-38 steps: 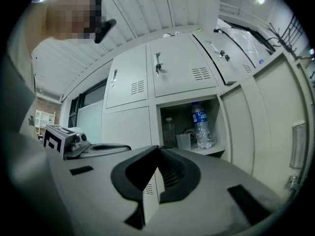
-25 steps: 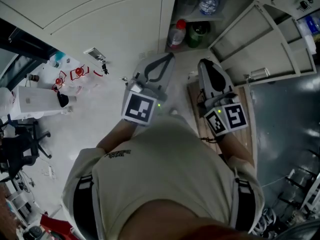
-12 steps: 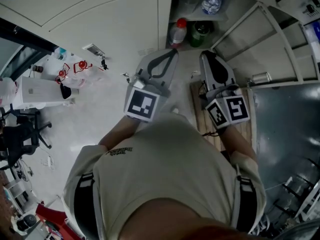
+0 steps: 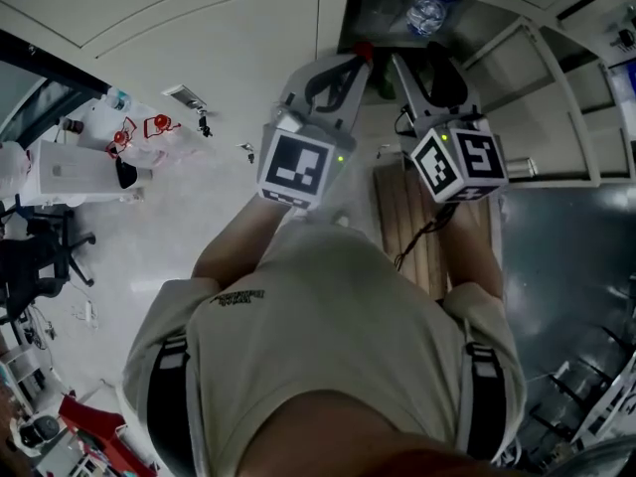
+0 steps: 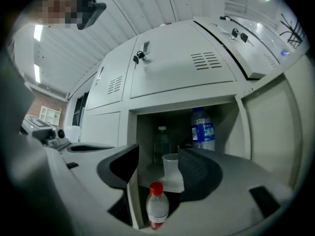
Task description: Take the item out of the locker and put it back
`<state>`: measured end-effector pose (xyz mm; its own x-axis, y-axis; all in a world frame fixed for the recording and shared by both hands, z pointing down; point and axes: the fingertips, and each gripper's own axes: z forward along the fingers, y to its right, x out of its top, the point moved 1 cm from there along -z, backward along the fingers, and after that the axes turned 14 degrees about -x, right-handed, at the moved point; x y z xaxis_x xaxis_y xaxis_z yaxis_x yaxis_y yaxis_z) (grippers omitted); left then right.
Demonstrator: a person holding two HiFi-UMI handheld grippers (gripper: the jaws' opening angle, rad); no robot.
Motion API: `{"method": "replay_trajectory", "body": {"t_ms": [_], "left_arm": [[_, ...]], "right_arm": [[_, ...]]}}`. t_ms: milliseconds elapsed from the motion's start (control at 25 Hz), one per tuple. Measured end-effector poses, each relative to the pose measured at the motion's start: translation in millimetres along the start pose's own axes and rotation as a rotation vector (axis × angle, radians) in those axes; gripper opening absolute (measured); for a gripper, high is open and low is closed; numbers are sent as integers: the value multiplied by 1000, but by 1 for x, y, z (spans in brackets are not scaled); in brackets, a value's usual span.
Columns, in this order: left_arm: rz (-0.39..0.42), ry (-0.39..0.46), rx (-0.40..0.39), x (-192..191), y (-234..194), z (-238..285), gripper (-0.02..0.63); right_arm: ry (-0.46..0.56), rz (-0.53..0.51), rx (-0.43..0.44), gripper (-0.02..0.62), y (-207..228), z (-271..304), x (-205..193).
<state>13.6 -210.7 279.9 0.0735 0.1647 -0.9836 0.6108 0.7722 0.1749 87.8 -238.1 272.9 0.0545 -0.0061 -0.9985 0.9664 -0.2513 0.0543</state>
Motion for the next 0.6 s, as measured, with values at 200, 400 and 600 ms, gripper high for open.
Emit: {"method": "replay_trajectory", "body": {"t_ms": [200,400,600], "left_arm": [[-4,35,16,12,-12,12,14],[-31,21,15,10,-17,22,14],[-50,2,24,-2,-20,28,14]], "right_arm": [[-45,-41,-9,304,2,43,-10],[-107,-72,-30,353,3,80,-33],[-168,-78,-56,353,12,103,-56]]}}
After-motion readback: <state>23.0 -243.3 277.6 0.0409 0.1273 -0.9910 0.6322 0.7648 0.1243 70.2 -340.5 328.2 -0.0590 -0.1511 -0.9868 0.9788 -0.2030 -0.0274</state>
